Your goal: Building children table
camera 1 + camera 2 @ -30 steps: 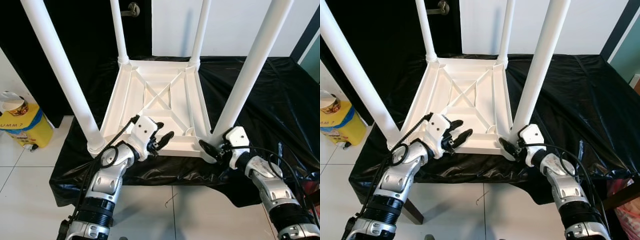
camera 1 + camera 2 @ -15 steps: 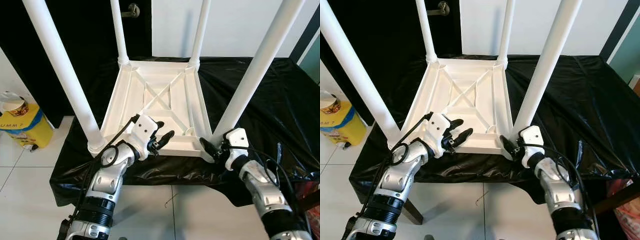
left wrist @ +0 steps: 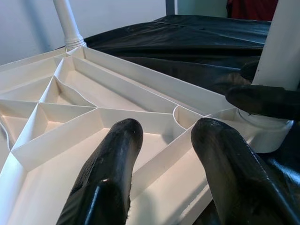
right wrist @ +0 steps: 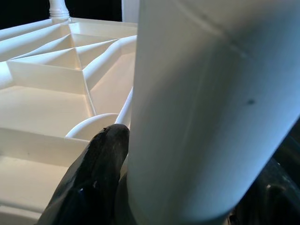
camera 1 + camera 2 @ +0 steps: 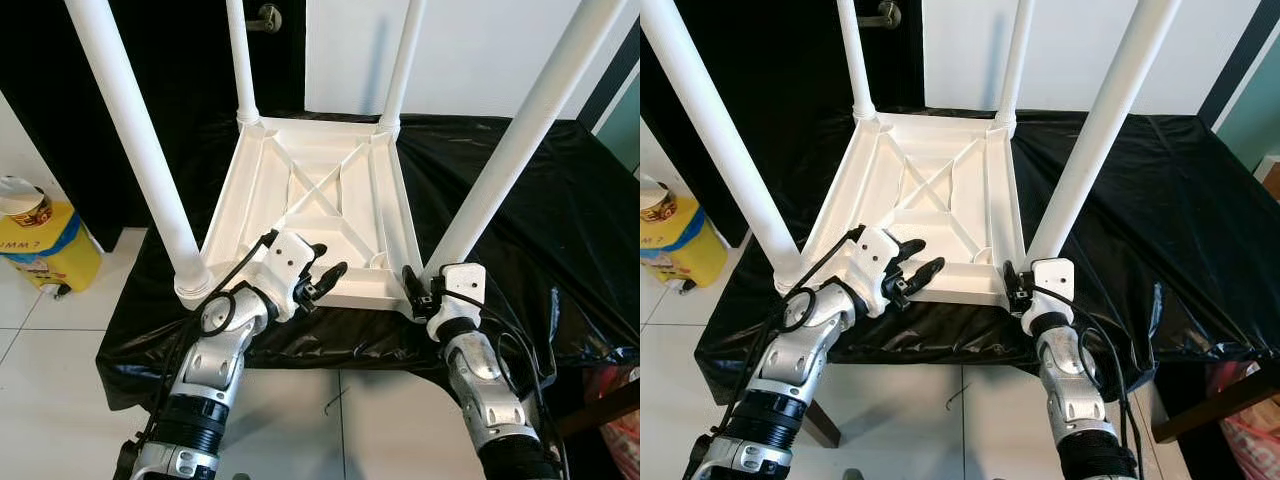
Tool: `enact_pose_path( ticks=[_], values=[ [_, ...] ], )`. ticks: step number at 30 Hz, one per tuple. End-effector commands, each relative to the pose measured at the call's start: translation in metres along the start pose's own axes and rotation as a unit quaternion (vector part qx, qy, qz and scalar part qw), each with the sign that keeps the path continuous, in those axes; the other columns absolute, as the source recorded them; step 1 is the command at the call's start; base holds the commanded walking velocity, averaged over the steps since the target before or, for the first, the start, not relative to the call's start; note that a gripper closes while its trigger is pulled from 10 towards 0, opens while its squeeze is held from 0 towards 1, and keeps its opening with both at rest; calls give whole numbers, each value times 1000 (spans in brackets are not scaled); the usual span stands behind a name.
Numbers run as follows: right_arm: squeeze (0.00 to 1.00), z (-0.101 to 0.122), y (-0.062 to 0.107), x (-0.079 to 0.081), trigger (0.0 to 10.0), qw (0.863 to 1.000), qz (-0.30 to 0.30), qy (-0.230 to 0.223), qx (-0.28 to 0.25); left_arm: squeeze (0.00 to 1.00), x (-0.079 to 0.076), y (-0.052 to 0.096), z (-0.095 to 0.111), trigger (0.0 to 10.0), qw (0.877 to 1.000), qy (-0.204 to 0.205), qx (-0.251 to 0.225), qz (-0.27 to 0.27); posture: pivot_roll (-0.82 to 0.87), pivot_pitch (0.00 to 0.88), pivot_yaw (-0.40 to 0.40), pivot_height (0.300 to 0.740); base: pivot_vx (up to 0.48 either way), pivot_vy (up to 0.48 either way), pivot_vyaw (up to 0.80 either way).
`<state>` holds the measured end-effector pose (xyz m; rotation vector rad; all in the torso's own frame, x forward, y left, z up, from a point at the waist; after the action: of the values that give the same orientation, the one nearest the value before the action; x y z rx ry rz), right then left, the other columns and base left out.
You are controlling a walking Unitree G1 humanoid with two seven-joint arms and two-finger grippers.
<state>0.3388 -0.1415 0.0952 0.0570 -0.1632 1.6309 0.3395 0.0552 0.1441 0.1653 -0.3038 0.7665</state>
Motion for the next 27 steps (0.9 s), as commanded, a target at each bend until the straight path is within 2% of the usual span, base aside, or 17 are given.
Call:
enact_pose_path(
  ticks=[1,13,21,22,27],
  values=[
    [0,-10,5,4,10000,999,-13,-38,18,0,5,1,-1,10000,999,3,1,39,36,0,-58,740,0,0,0],
    [0,-5,5,2,10000,999,-27,-25,9,0,4,2,-1,10000,999,4,0,39,34,0,-59,740,0,0,0],
    [0,0,4,-5,10000,999,-33,-13,1,0,3,1,-1,10000,999,7,-1,40,27,0,-59,740,0,0,0],
    [1000,2,3,-6,10000,999,-32,-12,-2,0,3,1,-1,10000,999,7,-1,40,25,0,-59,740,0,0,0],
    [1000,8,2,-6,10000,1000,-21,-6,-12,0,4,1,-1,10000,999,8,-2,41,23,0,-60,740,0,0,0]
  ],
)
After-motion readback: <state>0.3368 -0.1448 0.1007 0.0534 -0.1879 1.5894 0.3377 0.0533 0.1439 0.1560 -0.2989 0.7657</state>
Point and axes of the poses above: a point about 5 cm out from each wrist's last joint towards the gripper, its own y axis pointing back from the gripper into the wrist, its own z axis along the axis of the wrist's last joint, x = y × z, the point moved 5 cm from there along -y, pointing out of the wrist towards the gripper, and after that the axes turned 6 degrees about -y, right-handed, at the moved point
